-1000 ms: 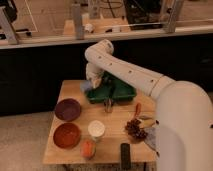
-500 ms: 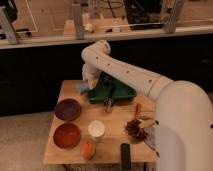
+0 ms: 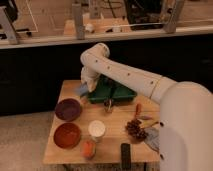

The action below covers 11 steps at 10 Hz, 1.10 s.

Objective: Wipe red bowl with sponge

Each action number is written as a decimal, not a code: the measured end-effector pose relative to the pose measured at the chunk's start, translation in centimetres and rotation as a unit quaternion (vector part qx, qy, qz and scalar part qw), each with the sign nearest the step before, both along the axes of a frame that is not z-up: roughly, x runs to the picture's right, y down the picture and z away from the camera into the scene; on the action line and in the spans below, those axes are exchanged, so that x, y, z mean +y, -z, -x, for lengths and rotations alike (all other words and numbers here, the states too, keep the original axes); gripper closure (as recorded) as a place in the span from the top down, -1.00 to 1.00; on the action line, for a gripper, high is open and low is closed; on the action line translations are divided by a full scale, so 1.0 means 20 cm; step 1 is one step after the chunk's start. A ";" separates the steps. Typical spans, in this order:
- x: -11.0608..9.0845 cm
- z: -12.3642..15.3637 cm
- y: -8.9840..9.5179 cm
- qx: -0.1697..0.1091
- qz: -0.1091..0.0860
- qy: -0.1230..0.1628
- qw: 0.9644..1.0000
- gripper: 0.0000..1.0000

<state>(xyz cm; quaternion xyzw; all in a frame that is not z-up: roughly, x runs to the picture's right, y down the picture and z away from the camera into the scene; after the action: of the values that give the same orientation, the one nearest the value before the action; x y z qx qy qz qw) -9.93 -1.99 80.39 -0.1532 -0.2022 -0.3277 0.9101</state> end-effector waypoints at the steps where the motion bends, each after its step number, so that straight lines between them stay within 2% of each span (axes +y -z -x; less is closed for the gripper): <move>1: 0.08 0.01 0.06 -0.005 -0.005 0.009 1.000 -1.00; 4: 0.40 0.12 0.28 -0.019 -0.019 0.065 0.998 -1.00; 6: 0.56 0.23 0.35 -0.041 -0.011 0.099 0.994 -1.00; 11: 0.58 0.25 0.36 -0.046 -0.009 0.105 0.993 -1.00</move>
<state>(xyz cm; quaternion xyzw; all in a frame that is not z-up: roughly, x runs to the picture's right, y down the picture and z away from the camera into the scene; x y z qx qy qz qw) -14.87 9.60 73.24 -0.1500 -0.2239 -0.4304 0.8615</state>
